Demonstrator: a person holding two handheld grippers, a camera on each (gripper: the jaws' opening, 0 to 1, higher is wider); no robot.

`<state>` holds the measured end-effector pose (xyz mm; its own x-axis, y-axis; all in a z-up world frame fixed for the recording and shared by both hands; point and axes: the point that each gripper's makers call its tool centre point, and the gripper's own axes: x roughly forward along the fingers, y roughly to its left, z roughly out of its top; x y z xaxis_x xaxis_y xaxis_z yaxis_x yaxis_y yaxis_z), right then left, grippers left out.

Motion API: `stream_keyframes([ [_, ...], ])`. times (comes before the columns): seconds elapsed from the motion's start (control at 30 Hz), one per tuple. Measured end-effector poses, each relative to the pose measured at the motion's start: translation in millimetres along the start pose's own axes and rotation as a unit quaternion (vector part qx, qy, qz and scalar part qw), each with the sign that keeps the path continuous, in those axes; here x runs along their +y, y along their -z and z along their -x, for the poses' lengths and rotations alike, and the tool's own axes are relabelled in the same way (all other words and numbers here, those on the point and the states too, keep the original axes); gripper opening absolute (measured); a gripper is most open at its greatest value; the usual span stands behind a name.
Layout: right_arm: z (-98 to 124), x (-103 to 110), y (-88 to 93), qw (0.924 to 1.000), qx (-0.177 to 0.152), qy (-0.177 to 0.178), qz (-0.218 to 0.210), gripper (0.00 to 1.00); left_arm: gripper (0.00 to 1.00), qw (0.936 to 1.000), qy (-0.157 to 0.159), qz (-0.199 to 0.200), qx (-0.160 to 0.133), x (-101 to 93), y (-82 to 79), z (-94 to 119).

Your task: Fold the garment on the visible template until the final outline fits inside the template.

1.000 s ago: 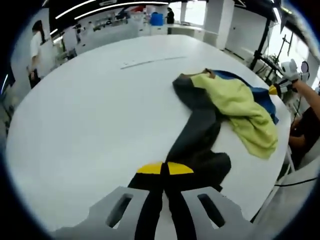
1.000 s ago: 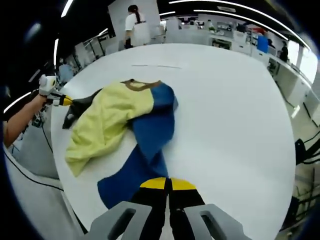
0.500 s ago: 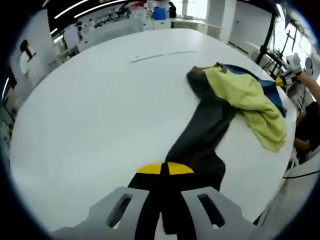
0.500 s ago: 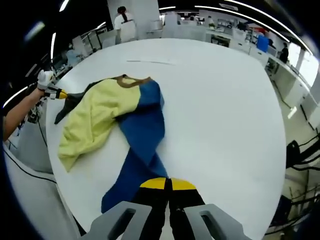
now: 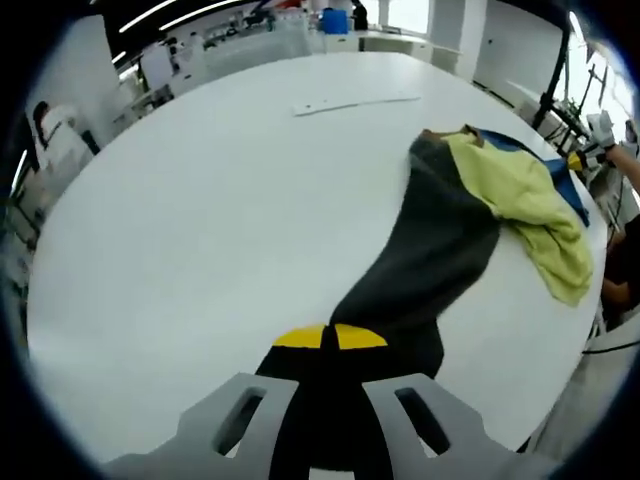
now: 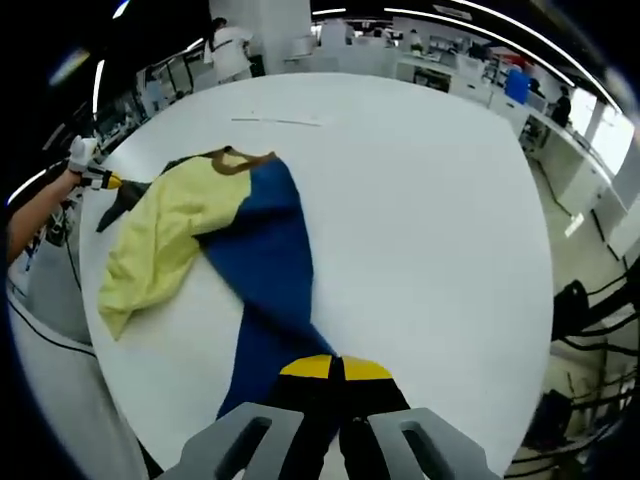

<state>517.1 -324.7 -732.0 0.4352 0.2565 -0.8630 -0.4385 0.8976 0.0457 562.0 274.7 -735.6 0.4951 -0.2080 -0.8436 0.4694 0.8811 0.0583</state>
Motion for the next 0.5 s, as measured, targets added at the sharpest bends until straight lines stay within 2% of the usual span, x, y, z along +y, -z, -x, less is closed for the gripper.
stream_keyframes([
  [0.5,2,-26,-0.5,0.9998,0.01,0.016,-0.006,0.0,0.0,0.9998,-0.019,0.007,0.003,29.0,-6.3,-3],
])
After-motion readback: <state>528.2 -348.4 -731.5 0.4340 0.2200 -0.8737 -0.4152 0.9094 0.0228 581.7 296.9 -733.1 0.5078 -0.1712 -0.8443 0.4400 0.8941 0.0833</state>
